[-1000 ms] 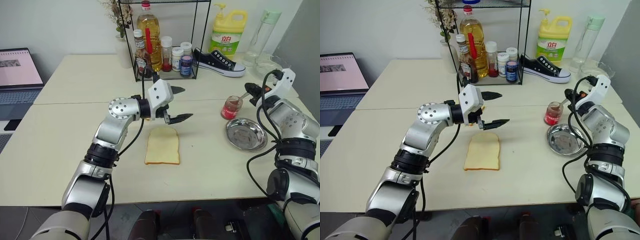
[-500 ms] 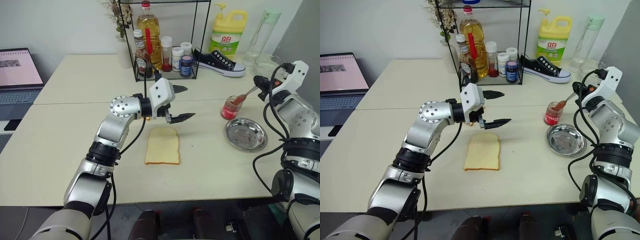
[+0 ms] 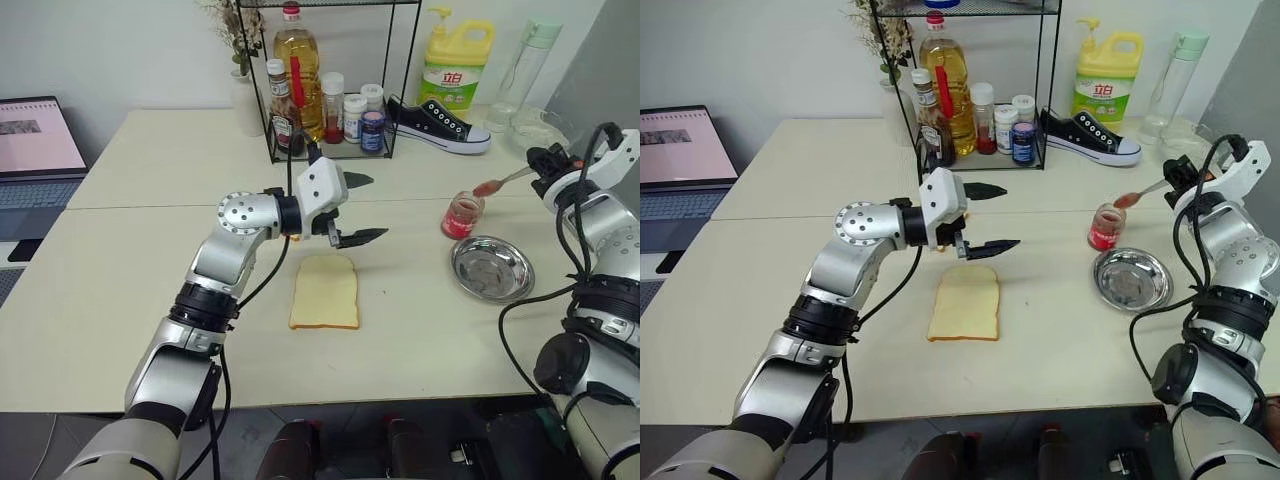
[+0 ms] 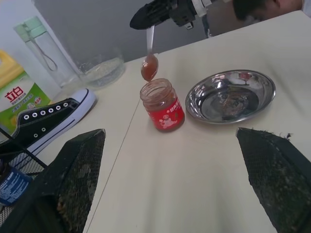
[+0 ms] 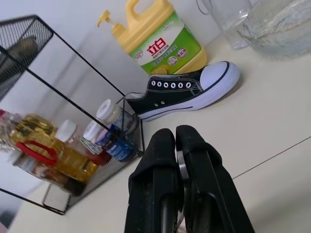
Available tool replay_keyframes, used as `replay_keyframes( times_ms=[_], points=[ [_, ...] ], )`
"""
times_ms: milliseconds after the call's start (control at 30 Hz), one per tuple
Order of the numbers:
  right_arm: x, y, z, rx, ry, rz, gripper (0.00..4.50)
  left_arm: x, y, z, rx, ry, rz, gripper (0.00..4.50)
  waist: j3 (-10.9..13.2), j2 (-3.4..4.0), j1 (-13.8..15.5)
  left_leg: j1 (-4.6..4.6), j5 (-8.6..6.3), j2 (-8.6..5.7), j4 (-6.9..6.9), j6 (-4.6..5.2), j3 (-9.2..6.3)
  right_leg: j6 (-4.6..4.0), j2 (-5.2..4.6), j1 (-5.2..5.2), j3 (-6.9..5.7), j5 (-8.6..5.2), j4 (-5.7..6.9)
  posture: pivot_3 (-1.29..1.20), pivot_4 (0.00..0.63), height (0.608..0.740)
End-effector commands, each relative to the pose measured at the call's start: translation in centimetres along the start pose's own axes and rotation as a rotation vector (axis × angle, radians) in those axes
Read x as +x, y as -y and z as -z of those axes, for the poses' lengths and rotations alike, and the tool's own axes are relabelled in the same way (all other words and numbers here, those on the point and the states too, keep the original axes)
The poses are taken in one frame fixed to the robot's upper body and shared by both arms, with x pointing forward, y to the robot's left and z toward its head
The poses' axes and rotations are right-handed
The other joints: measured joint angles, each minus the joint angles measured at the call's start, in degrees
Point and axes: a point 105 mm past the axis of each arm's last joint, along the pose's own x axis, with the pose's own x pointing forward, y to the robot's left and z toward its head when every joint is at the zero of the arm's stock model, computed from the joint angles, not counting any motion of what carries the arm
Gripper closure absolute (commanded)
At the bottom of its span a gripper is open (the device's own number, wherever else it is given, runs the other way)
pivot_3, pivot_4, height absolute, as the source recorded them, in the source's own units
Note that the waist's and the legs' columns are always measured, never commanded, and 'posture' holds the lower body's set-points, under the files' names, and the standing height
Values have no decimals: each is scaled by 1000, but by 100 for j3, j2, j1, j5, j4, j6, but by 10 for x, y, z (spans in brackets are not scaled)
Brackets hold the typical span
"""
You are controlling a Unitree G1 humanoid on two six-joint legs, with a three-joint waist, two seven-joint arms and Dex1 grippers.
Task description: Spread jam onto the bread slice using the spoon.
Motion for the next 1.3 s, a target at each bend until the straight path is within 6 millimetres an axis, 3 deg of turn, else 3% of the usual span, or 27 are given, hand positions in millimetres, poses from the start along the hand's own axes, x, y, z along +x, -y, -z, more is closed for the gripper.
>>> replay_keyframes(
  times_ms=[33,133,200,433,533,667,833,967,1300],
  points=[
    [-7,-23,-28,64,96,-79,4471,-8,-11,-14,26,38,-25,0,0,0,0,0,0,0,0,0,0,0,0,0,0,0,0,0,150,740],
    [-16,-51,-15,25,48,-173,4471,-23,-6,-8,-4,15,-13,0,1,3,-14,0,0,1,-1,0,0,0,0,-2,0,0,1,0,150,740],
    [-24,-76,2,0,-9,-258,4471,-36,2,1,-26,-16,2,0,-1,8,-57,1,0,5,-6,0,1,0,2,-5,4,0,1,0,150,740],
    [-48,-131,55,-63,-159,-428,4471,-79,30,18,-126,-101,-32,0,-1,13,-95,1,-1,16,-9,1,-5,-1,3,-7,3,-1,2,0,150,740],
    [-62,-152,85,-200,-243,-519,4471,-99,47,22,-188,-139,-61,0,1,15,-95,0,-1,12,-10,1,-6,-1,2,-7,4,-1,-3,0,150,740],
    [-77,-166,122,-322,-330,-609,4471,-123,80,32,-209,-243,-50,0,1,15,-53,1,-1,10,-9,1,-8,-1,0,-4,5,-1,-5,0,150,740],
    [-86,-168,156,-385,-400,-678,4471,-139,97,34,-270,-279,-117,0,2,15,22,3,-2,6,-7,2,-21,-2,-5,2,3,-1,-4,0,150,740],
    [-99,-176,194,-609,-451,-854,4471,-150,115,37,-285,-321,-147,0,2,16,-19,8,-2,3,-11,2,-17,-2,-3,0,-2,-1,-6,0,150,740],
    [-120,-196,221,-859,-296,-1244,4471,-152,124,31,-316,-307,-250,0,2,15,6,9,-2,9,-10,1,-24,-2,-2,2,-7,-1,-7,0,150,740]
  ],
)
